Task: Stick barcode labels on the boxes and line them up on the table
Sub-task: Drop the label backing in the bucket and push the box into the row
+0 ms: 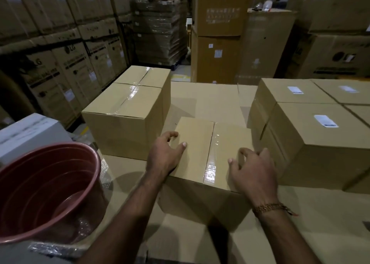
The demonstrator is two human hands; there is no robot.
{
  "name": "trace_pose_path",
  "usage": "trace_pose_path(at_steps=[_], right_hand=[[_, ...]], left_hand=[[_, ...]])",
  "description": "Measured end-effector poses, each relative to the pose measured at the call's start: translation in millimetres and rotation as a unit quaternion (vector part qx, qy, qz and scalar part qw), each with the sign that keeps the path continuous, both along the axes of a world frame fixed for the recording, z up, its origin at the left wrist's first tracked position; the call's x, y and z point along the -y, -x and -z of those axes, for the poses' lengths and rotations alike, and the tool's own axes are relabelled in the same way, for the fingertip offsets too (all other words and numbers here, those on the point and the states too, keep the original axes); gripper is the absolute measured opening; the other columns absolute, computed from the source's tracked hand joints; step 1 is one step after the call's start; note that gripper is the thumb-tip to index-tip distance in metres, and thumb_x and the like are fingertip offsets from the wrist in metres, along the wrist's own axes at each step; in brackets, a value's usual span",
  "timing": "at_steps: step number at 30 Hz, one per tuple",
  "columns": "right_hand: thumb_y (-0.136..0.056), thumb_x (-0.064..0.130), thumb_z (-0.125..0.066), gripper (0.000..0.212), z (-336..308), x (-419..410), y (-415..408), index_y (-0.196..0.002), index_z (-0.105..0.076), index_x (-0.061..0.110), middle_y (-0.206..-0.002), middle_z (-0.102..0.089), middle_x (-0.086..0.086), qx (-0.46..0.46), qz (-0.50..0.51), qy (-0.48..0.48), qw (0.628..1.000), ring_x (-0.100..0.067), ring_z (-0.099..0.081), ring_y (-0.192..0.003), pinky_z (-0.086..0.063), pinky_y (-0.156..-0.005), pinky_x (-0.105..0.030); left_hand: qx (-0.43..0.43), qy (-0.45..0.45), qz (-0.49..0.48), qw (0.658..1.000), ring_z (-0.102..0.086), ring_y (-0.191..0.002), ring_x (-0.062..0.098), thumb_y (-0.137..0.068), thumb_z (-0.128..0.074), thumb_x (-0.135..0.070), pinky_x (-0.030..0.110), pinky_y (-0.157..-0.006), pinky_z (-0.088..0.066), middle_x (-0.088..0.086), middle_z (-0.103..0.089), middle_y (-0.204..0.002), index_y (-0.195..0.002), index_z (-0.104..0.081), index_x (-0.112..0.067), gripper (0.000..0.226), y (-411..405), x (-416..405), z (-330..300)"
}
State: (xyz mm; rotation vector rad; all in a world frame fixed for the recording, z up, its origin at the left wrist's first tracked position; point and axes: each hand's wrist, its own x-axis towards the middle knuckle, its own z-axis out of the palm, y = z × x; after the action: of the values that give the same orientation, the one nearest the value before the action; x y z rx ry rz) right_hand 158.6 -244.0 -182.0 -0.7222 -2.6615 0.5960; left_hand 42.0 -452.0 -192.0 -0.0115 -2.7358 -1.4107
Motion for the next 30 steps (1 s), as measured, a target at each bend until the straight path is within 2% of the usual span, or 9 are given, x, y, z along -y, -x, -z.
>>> trace_pose_path(at_steps=[4, 7, 11, 13, 17, 20, 24, 27, 30], right_hand=[[-0.098, 0.050, -0.064, 0.043, -2.6, -5.2, 13.2, -0.133, -0.066, 0.024, -0.130, -0.048, -0.005, 0.022, -0.037, -0.032, 0.999, -0.025, -0.047, -0.121, -0.040, -0.083, -0.031], [-0.098, 0.053, -0.062, 0.054, 2.7, -11.8, 29.9, -0.145, -0.059, 0.027, -0.147, -0.044, -0.001, 0.020, -0.054, -0.020, 0.998, -0.024, -0.042, -0.132, -0.047, -0.094, -0.037], [-0.102, 0.050, -0.059, 0.054, 13.0, -14.3, 61.5, -0.151, -0.056, 0.028, -0.156, -0.038, 0.004, -0.012, -0.052, 0.013, 0.998, -0.023, -0.032, -0.139, -0.043, -0.102, -0.038], [-0.102, 0.048, -0.060, 0.053, 15.9, -16.8, 80.9, -0.151, -0.057, 0.028, -0.157, -0.038, 0.005, -0.028, -0.038, 0.031, 0.998, -0.023, -0.031, -0.139, -0.038, -0.099, -0.034], [-0.102, 0.047, -0.062, 0.052, 17.7, -22.7, 124.2, -0.149, -0.059, 0.027, -0.155, -0.040, 0.004, -0.034, -0.032, 0.043, 0.998, -0.021, -0.029, -0.140, -0.035, -0.098, -0.033], [-0.101, 0.048, -0.063, 0.051, 19.5, -27.9, 160.9, -0.148, -0.060, 0.028, -0.154, -0.042, 0.003, -0.041, -0.025, 0.045, 0.998, -0.022, -0.030, -0.140, -0.037, -0.097, -0.035], [-0.102, 0.048, -0.062, 0.050, 21.2, -32.4, 209.7, -0.146, -0.061, 0.026, -0.154, -0.043, 0.001, -0.043, -0.018, 0.030, 0.998, -0.025, -0.032, -0.139, -0.044, -0.099, -0.041], [-0.103, 0.045, -0.061, 0.047, 20.2, -38.5, 244.6, -0.145, -0.061, 0.024, -0.154, -0.043, -0.001, -0.040, -0.018, 0.032, 0.999, -0.027, -0.032, -0.139, -0.045, -0.102, -0.044], [-0.103, 0.046, -0.060, 0.045, 20.6, -48.8, 286.2, -0.143, -0.063, 0.024, -0.152, -0.045, -0.001, -0.040, -0.034, 0.025, 0.998, -0.029, -0.035, -0.137, -0.044, -0.103, -0.044]], left_hand=[[0.000, -0.004, -0.015, 1.000, -0.060, -0.125, 0.021, -0.092, -0.078, -0.046, 0.031, -0.085, -0.047, -0.003, -0.062, -0.145, -0.139, -0.064, -0.034, 0.051, 12.7, -4.6, 2.5], [-0.010, 0.001, -0.021, 1.000, -0.061, -0.125, 0.020, -0.092, -0.078, -0.048, 0.033, -0.086, -0.051, -0.004, -0.062, -0.143, -0.139, -0.063, -0.034, 0.051, 29.5, -10.6, 5.0], [-0.017, -0.004, -0.016, 1.000, -0.060, -0.122, 0.019, -0.093, -0.076, -0.047, 0.035, -0.087, -0.053, -0.002, -0.061, -0.141, -0.141, -0.061, -0.033, 0.051, 60.7, -18.0, 5.6], [-0.019, 0.009, 0.004, 1.000, -0.058, -0.125, 0.020, -0.095, -0.074, -0.046, 0.034, -0.088, -0.051, -0.001, -0.059, -0.144, -0.145, -0.058, -0.032, 0.054, 79.5, -19.8, 2.8], [-0.002, 0.091, 0.091, 0.992, -0.053, -0.137, 0.023, -0.097, -0.070, -0.048, 0.040, -0.106, -0.049, 0.001, -0.051, -0.154, -0.158, -0.045, -0.027, 0.069, 117.5, -15.2, -8.7], [-0.015, 0.130, 0.137, 0.982, -0.055, -0.135, 0.019, -0.095, -0.073, -0.047, 0.040, -0.109, -0.051, -0.001, -0.052, -0.155, -0.156, -0.048, -0.025, 0.070, 146.5, -8.9, -15.3], [-0.080, 0.119, 0.094, 0.985, -0.058, -0.130, 0.014, -0.097, -0.073, -0.042, 0.028, -0.101, -0.048, -0.004, -0.059, -0.147, -0.146, -0.059, -0.026, 0.053, 184.9, -4.9, -28.3], [-0.112, 0.108, 0.040, 0.987, -0.065, -0.121, 0.018, -0.098, -0.071, -0.041, 0.039, -0.099, -0.057, 0.000, -0.067, -0.136, -0.138, -0.066, -0.024, 0.043, 214.7, -2.8, -40.8], [-0.119, 0.121, 0.017, 0.985, -0.065, -0.116, 0.021, -0.101, -0.067, -0.035, 0.038, -0.094, -0.057, 0.002, -0.067, -0.132, -0.135, -0.068, -0.023, 0.036, 251.2, -0.2, -53.1]])
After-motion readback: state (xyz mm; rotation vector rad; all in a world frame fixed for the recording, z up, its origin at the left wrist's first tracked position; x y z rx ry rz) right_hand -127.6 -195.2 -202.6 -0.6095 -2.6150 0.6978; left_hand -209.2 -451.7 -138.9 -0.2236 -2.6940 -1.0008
